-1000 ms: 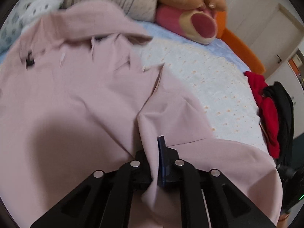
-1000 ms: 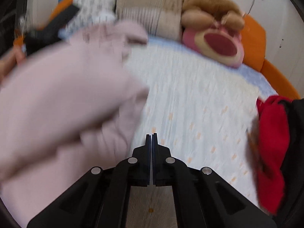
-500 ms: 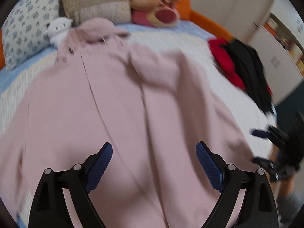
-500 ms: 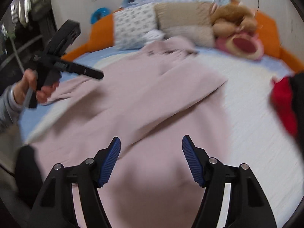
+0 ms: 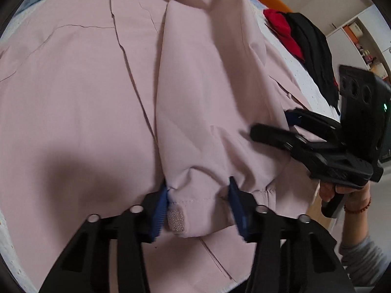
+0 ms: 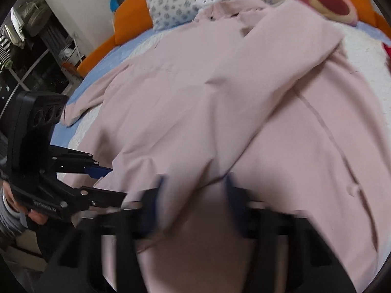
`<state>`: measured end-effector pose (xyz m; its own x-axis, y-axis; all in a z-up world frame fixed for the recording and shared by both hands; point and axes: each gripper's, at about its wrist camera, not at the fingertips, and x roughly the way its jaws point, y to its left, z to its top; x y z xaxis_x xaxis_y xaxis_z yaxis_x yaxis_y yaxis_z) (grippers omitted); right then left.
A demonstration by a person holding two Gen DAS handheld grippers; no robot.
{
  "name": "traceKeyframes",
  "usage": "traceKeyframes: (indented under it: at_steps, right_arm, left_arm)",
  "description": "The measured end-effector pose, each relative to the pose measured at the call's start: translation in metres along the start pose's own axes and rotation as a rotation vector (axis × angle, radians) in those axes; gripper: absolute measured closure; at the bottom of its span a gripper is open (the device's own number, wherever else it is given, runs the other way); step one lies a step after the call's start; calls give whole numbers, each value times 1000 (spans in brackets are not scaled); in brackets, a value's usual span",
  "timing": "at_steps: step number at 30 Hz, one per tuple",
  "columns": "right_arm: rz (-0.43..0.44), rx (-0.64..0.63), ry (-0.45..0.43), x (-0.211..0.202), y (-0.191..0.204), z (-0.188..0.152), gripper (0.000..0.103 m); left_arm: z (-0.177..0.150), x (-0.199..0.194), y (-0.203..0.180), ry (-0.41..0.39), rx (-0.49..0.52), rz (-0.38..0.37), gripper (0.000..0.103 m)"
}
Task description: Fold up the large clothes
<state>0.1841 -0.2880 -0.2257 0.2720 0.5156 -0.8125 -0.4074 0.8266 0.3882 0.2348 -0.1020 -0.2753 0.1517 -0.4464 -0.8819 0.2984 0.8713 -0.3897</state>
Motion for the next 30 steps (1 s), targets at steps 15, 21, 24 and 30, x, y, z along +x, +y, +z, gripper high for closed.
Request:
traceKeyframes:
  at_steps: [15,21,24,30]
  right_arm:
    - [-84,-233,94,-66,64,-21,90]
    - [-151,-223,76,-61,44,-7,70]
    - [-204,-200,-104,-89,19,42,70]
    - [-509,12,-181,-61,-101,136,52]
  left_arm:
    - [-72,-45,9,-92,-178,-351,80]
    - [-91,-23,31,-84,-223,-251,81]
    - [-88,-31,25,-105,-170,-171,81]
    - [-96,-29,16,-117,-159,-143,81]
